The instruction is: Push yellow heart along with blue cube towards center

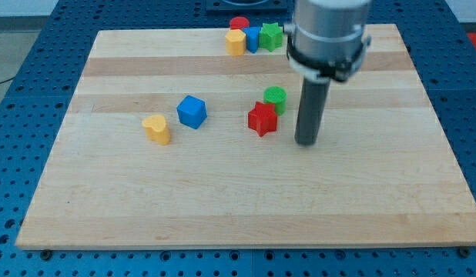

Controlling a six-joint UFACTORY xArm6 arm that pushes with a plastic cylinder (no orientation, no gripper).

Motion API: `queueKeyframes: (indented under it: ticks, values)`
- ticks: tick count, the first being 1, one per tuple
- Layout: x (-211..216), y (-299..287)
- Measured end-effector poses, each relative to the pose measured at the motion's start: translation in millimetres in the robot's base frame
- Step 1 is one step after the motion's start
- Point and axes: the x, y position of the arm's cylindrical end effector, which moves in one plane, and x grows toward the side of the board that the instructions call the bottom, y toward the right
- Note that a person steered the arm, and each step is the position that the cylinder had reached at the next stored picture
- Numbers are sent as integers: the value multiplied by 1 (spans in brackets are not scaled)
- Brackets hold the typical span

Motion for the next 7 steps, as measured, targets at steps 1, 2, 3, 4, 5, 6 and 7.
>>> queueKeyframes:
  ticks: [1,2,3,4,5,6,7]
  values:
    - [35,-77]
    - [35,-185]
    - [4,-260]
    - [-28,-262]
    - [-32,-243]
    - [-44,-230]
    - [-73,-229]
